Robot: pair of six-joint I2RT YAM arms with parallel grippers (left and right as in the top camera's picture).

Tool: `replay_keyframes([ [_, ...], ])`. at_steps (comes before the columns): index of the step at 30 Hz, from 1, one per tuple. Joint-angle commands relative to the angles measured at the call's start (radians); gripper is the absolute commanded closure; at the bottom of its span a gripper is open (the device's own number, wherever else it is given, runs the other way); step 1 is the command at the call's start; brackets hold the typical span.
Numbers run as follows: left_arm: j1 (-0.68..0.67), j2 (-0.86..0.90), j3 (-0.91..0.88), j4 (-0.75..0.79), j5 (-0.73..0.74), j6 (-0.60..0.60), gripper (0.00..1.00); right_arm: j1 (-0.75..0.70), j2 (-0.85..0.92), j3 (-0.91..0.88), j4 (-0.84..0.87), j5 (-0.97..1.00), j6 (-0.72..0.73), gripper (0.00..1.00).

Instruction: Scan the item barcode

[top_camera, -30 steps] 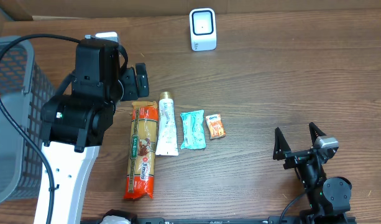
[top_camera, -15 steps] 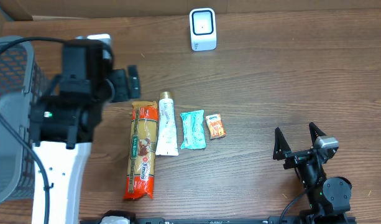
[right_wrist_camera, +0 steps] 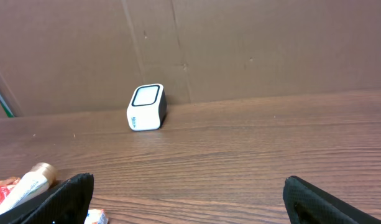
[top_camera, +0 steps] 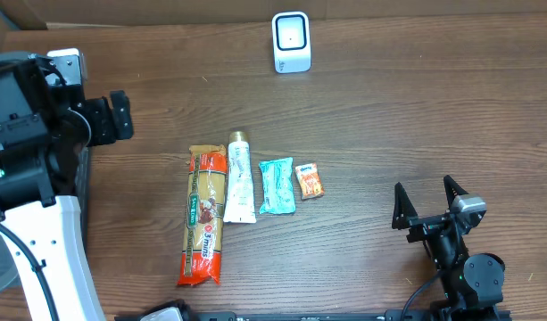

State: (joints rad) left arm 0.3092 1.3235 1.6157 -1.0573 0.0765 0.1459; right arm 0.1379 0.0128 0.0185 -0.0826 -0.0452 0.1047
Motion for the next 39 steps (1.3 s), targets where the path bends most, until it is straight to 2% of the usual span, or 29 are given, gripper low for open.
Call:
replay_keyframes([
  [1, 0.045, 0.034, 0.014, 0.023, 0.094, 0.154, 0.04, -0.003, -0.010, -0.011, 0.003, -0.001, 0.003, 0.00],
  [5, 0.093, 0.054, 0.014, 0.026, 0.132, 0.165, 0.00, -0.003, -0.010, -0.011, 0.003, -0.001, 0.004, 0.00],
  [39, 0.096, 0.056, 0.014, 0.021, 0.116, 0.165, 0.00, -0.003, -0.010, -0.011, 0.003, -0.001, 0.003, 0.00],
])
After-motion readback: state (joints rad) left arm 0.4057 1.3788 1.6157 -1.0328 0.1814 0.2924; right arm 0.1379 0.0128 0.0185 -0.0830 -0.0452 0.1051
